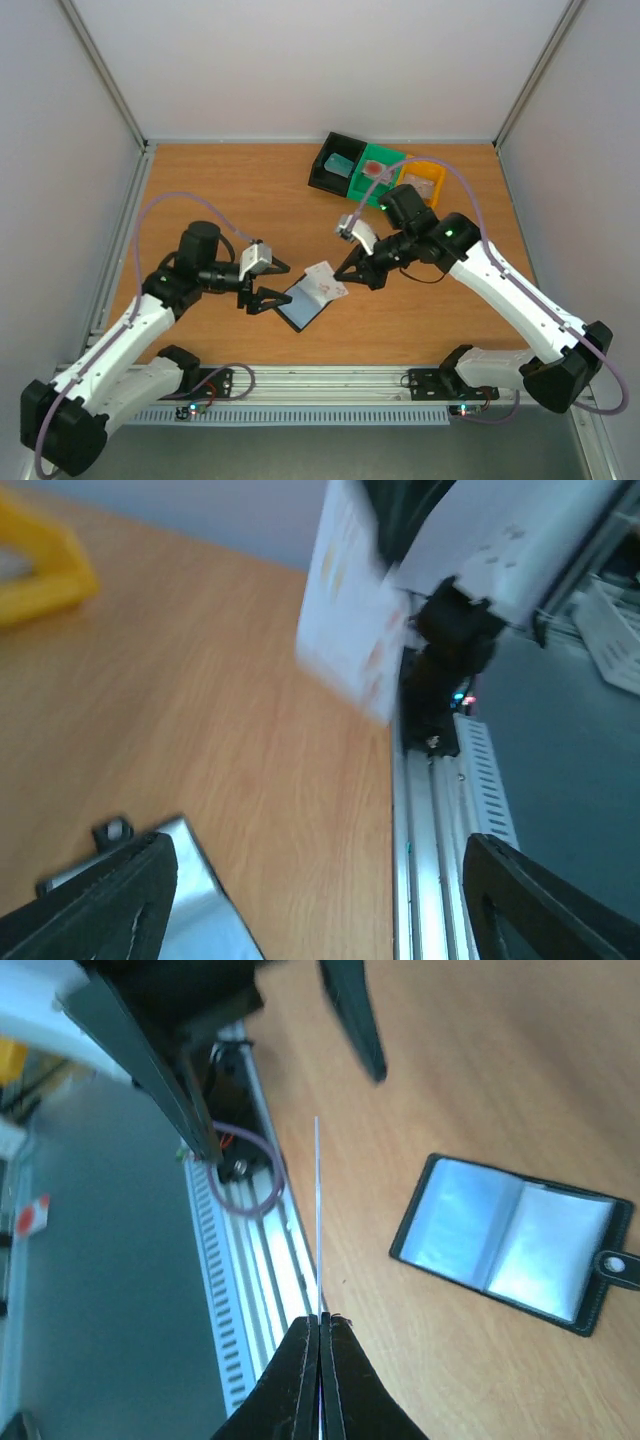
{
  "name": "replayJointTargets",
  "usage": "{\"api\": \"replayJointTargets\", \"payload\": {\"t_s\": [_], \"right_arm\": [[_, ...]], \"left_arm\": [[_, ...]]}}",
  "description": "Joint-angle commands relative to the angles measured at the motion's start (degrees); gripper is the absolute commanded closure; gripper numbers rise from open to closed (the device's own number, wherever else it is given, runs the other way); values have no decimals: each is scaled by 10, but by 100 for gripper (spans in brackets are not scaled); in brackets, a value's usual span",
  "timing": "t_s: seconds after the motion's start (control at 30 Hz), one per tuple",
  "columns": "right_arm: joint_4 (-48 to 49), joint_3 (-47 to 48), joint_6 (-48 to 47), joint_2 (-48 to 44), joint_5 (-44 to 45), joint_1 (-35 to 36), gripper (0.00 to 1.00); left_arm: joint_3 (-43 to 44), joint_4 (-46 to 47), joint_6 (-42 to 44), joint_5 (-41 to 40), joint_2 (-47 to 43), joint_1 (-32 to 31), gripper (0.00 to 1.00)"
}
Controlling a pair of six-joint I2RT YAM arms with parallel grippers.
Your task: Take the credit cards out of the card holder
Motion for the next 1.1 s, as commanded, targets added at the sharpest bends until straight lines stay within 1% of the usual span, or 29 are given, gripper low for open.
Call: {"api": "replayJointTargets", "payload": {"t_s": [0.0, 0.1, 0.13, 0.2, 0.27, 0.33, 0.37, 0.43, 0.5, 0.57, 0.7, 0.73, 0.8, 0.83, 0.87, 0.9, 0.93, 0.97, 1.0, 1.03, 1.07], "right_arm": [[-100, 52, -84, 28, 74, 81, 99], [-102, 69, -94, 38, 92, 118, 99], [-103, 76, -100, 44, 97, 131, 99], [-106, 92, -109, 60, 115, 153, 99], [-107, 107, -118, 73, 125, 166, 99], [-107, 117, -126, 84, 128, 173, 99], [-107, 123, -130, 90, 130, 179, 99], [-116, 136, -139, 103, 136, 190, 99], [-122, 142, -141, 110, 142, 194, 99], [-117, 138, -144, 109, 144, 194, 99], [-108, 145, -149, 110, 150, 194, 99], [-108, 148, -151, 109, 155, 194, 99], [-109, 151, -157, 103, 169, 194, 99], [-107, 148, -157, 97, 195, 194, 98], [-92, 141, -154, 85, 231, 194, 91], [-69, 126, -149, 67, 280, 194, 79], [-39, 108, -150, 45, 329, 193, 70], [-5, 84, -155, 14, 379, 193, 63], [36, 61, -176, -14, 414, 193, 59], [78, 38, -200, -44, 455, 194, 55], [132, 12, -225, -68, 484, 194, 51]], "left_arm": [[126, -321, 403, 93, 8, 3, 19], [161, -423, 473, 97, 21, -8, 14], [167, -437, 478, 90, 28, -26, 14], [172, -407, 435, 63, 43, -57, 18], [174, -366, 364, 48, 53, -79, 27], [171, -327, 326, 46, 59, -89, 33], [166, -294, 307, 39, 60, -93, 37], [160, -236, 223, 26, 64, -95, 45], [158, -213, 174, 28, 63, -95, 52], [149, -201, 166, 33, 56, -95, 63], [130, -163, 176, 53, 52, -95, 95], [126, -152, 178, 57, 52, -95, 99], [122, -134, 175, 58, 50, -96, 100], [120, -118, 156, 51, 49, -95, 100], [115, -88, 124, 29, 47, -95, 100], [109, -41, 79, -11, 46, -93, 100], [104, 4, -24, -60, 47, -88, 100], [101, 43, -91, -108, 48, -78, 100], [99, 74, -176, -145, 50, -65, 100], [97, 102, -235, -172, 50, -52, 100], [92, 147, -331, -195, 48, -36, 100]]}}
